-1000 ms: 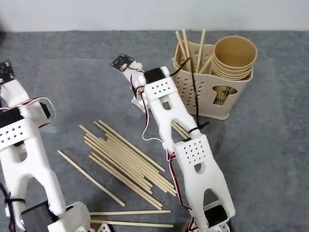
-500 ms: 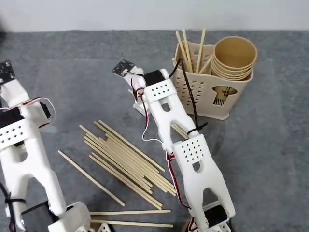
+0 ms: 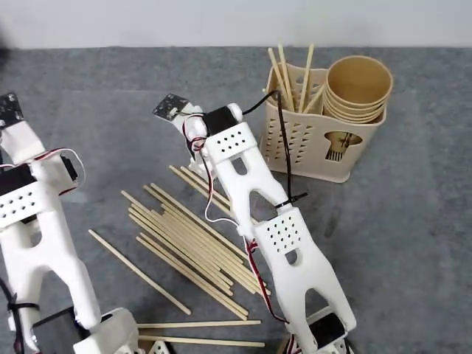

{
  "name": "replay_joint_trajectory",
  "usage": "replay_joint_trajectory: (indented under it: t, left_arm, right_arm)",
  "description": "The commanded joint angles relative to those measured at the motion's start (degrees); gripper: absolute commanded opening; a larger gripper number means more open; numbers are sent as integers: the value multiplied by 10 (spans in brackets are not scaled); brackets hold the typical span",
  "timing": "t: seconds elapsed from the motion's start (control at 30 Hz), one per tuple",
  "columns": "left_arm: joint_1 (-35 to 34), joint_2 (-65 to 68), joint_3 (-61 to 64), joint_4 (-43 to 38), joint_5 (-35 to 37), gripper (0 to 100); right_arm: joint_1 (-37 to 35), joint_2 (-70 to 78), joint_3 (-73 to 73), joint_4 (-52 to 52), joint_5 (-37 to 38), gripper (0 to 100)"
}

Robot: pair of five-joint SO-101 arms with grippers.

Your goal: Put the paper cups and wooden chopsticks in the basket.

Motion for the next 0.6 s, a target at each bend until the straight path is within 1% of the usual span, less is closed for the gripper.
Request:
replay_joint_trajectory:
  t: [0.0,0.1,0.17,0.27,0.4,0.57]
  left_arm:
    - [-1,-27,-4,-16,-1,66]
    - [-1,-27,-4,-16,-1,66]
    - [-1,-27,-4,-16,-1,65]
    - [-1,-27,-4,-16,-1,65]
    - [-1,-27,-4,-16,-1,65]
    - [-1,-27,-4,-16,-1,65]
  right_arm:
    - [-4,-79,27,28,-8,8]
    - [-10,-114,94,28,-10,42]
    - [-19,-137,141,28,-13,100]
    - [-41,-165,191,25,-46,169]
    - [-65,-166,207,25,-55,221]
    - [-73,-134,207,11,-55,262]
